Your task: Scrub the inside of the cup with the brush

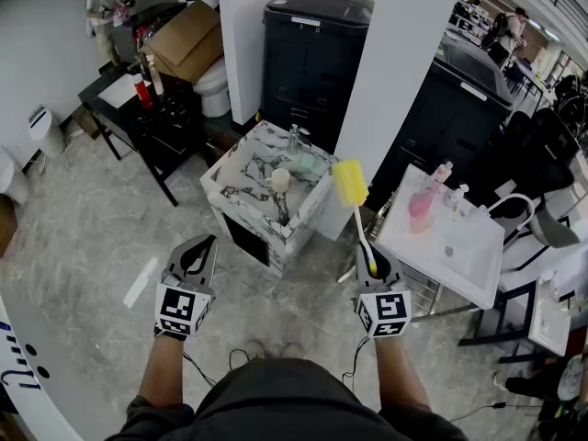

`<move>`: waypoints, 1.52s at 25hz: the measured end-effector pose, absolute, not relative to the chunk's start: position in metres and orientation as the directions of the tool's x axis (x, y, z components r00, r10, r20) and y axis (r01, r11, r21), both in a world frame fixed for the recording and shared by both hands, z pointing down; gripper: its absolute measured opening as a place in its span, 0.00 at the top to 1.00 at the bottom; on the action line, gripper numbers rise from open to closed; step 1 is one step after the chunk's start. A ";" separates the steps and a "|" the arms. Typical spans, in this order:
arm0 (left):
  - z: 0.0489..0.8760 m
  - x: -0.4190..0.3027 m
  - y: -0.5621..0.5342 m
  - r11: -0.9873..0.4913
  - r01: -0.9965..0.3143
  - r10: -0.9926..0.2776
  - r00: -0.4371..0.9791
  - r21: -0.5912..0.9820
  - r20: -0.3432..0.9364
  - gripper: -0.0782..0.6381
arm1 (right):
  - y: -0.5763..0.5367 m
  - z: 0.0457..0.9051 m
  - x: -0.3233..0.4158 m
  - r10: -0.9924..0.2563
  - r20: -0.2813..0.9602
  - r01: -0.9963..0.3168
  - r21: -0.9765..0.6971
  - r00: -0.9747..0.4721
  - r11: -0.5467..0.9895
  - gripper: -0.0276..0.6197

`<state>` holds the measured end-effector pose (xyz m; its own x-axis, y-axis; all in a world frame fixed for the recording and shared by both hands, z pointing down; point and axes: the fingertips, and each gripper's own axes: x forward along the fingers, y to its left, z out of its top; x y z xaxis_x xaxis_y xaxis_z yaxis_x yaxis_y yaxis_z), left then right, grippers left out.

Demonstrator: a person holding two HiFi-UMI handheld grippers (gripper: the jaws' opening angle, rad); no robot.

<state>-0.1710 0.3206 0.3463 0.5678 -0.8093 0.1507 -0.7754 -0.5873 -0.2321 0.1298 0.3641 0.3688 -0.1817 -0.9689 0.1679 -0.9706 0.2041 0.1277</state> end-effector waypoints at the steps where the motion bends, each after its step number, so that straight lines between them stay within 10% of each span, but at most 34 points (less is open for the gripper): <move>1: 0.347 -0.171 0.321 -0.588 -0.776 -0.809 0.568 -0.231 0.153 0.89 | 0.365 0.370 0.130 -0.969 0.169 -0.970 0.128 -0.183 0.205 0.91; 38: 0.379 -0.149 0.222 -0.583 -0.785 -0.812 0.566 -0.208 0.142 0.89 | 0.272 0.387 0.133 -0.953 0.169 -0.949 0.151 -0.250 0.276 0.91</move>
<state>-0.1492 0.2217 0.3794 0.5660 -0.8121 0.1416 -0.7852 -0.5835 -0.2076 0.1333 0.2720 0.3868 -0.2498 -0.9533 0.1695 -0.9494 0.2756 0.1509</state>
